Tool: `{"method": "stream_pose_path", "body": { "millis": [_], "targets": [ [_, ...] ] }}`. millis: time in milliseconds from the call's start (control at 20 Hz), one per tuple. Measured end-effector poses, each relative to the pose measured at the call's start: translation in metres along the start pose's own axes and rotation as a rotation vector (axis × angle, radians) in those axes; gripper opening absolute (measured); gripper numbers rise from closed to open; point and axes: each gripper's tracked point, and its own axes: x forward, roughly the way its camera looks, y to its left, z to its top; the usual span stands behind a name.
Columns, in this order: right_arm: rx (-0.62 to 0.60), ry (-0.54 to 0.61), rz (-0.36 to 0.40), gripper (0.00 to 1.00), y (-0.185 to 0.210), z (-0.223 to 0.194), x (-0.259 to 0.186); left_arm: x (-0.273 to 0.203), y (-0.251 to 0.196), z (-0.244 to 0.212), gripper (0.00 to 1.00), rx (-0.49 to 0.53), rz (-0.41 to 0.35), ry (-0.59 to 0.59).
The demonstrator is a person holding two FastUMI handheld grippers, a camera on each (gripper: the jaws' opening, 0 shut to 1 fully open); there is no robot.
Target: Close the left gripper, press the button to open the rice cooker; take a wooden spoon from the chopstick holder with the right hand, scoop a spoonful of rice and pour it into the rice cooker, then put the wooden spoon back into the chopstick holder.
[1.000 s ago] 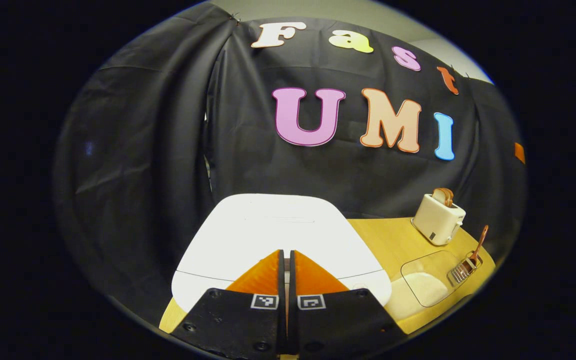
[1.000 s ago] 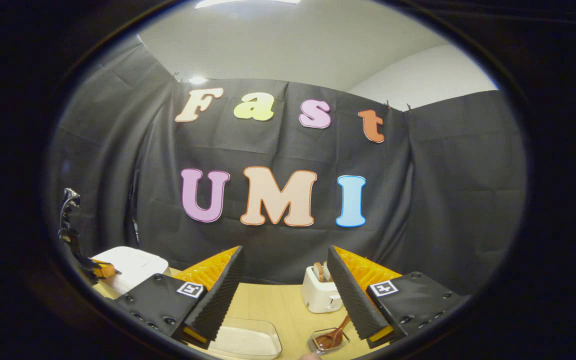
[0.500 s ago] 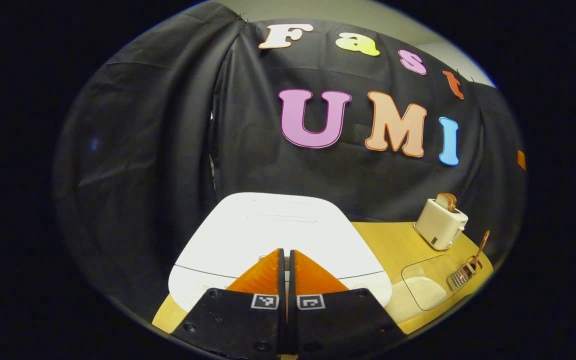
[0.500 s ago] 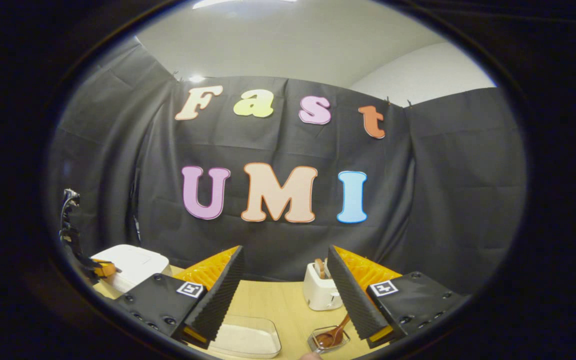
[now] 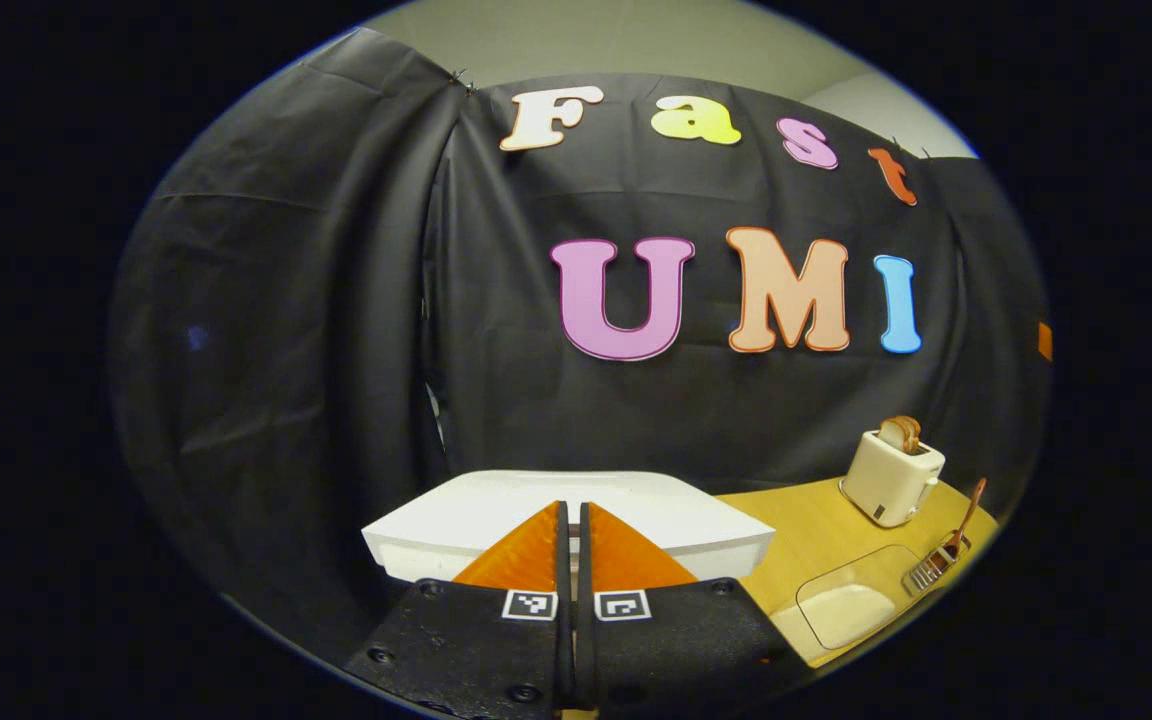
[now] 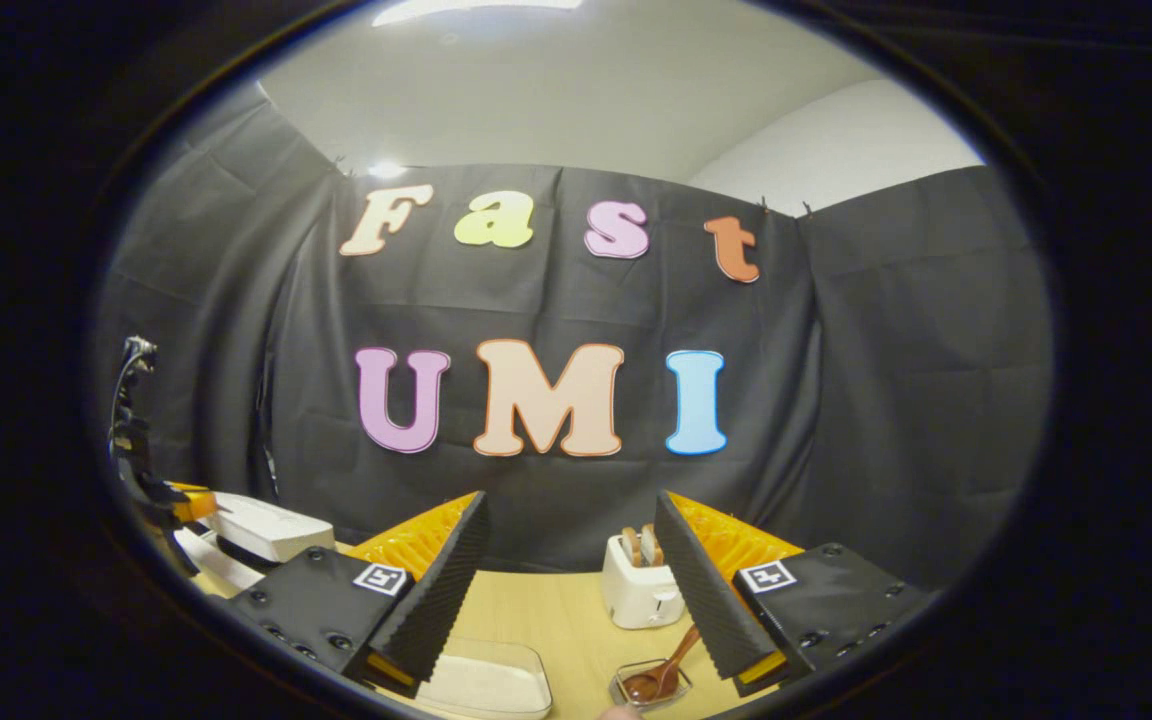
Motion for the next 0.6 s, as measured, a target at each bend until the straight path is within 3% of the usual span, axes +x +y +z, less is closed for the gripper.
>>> {"method": "stream_pose_path", "body": {
  "millis": [150,350,550,600],
  "targets": [
    [0.008,0.002,-0.002,1.00,-0.007,-0.001,0.003,-0.004,-0.005,0.029,0.04,0.026,-0.003,-0.077],
    [0.018,0.007,0.005,1.00,-0.016,-0.006,0.008,-0.013,-0.021,0.046,0.30,0.049,-0.028,-0.115],
    [0.009,0.016,0.024,1.00,-0.024,-0.012,0.016,-0.025,-0.027,0.062,0.99,0.046,-0.026,-0.161],
    [0.009,0.021,0.029,1.00,-0.027,-0.014,0.019,-0.031,-0.029,0.064,0.99,0.047,-0.022,-0.165]
  ]
}}
